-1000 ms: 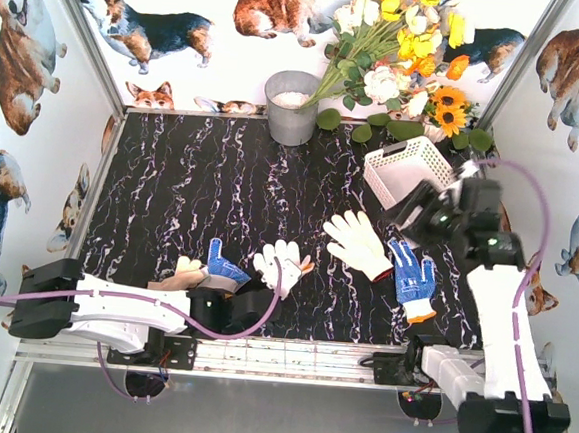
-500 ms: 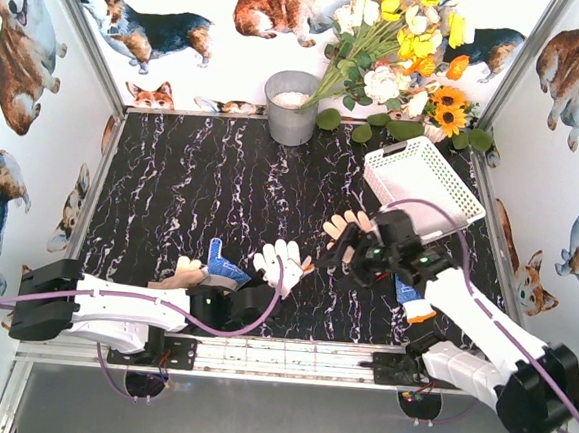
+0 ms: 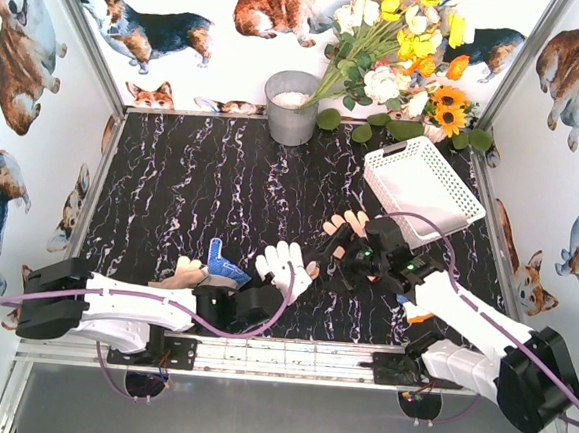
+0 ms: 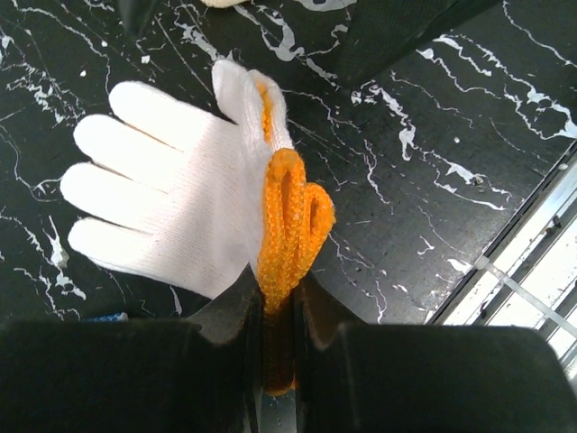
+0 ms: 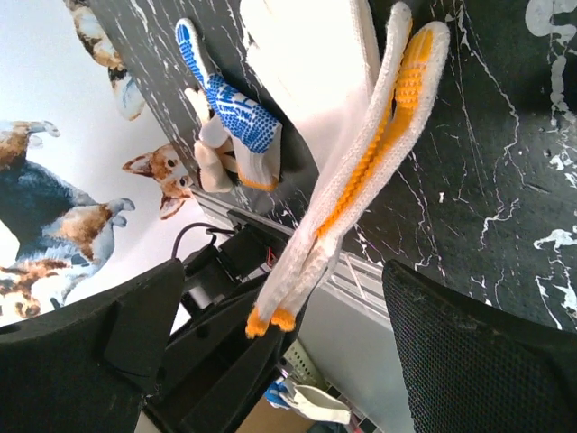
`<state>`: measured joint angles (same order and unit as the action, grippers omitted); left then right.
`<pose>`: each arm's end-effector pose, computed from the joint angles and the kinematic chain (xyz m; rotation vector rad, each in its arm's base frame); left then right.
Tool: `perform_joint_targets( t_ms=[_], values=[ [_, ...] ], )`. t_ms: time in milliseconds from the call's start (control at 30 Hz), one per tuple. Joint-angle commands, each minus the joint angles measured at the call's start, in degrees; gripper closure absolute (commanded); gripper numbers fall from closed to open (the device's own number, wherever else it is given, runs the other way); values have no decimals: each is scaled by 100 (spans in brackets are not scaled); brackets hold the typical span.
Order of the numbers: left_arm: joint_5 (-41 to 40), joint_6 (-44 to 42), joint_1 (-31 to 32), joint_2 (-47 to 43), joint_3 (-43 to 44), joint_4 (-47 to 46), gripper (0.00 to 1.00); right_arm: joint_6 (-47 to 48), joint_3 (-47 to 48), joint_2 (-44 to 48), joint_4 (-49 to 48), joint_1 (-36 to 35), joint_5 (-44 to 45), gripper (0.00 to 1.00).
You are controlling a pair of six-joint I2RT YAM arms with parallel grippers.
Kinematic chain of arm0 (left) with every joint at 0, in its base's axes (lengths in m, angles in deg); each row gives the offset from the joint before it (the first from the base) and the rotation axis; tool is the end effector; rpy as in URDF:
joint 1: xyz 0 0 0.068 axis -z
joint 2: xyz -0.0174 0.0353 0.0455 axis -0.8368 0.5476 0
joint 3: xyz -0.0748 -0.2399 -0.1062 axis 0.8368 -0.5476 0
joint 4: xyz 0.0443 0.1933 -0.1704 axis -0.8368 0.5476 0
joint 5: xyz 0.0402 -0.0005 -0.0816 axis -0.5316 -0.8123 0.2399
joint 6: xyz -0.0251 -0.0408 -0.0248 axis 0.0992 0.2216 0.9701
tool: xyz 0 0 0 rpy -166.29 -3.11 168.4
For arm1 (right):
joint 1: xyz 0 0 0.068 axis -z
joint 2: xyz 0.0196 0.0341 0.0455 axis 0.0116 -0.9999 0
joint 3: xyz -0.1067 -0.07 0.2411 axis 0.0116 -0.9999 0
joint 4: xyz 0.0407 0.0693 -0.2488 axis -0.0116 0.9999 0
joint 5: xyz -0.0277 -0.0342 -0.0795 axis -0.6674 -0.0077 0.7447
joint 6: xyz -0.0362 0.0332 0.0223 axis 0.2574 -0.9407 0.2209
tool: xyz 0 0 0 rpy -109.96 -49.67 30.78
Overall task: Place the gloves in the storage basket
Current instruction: Place the glove in the bin.
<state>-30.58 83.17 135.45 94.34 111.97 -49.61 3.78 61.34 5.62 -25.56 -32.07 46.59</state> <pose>0.0650 -0.2377 0.1936 0.8972 1.9557 -0.4116 0.1680 0.1253 0.2076 0.7657 2.6397 1.2466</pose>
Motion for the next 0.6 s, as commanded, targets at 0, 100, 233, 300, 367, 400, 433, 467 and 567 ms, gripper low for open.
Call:
perform_joint_targets(
  t_ms=[0, 100, 233, 300, 367, 400, 433, 467, 567],
  values=[
    [113, -153, -32, 62, 279, -224, 100, -266, 14, -325, -494, -181, 82, 6],
    [140, -135, -27, 66, 267, -239, 100, -370, 18, -597, -527, -396, 252, 6],
    [240, -112, -30, 61, 221, -283, 100, -520, -52, -812, -691, -572, 427, 6],
    [306, -132, -25, 58, 214, -306, 100, -568, -69, -995, -864, -608, 387, 6],
    [388, -198, -26, 30, 192, -361, 100, -546, -25, -1199, -947, -636, 351, 7],
    [432, -229, -26, 21, 179, -386, 100, -505, -3, -1303, -1011, -638, 309, 8],
    [464, -259, -30, 14, 170, -398, 100, -457, 13, -1417, -1088, -638, 247, 10],
    [499, -284, -26, 0, 164, -400, 100, -424, 30, -1524, -1148, -644, 187, 11],
    [609, -301, -30, -20, 113, -436, 100, -292, 48, -1824, -1253, -649, 25, 13]
  ],
)
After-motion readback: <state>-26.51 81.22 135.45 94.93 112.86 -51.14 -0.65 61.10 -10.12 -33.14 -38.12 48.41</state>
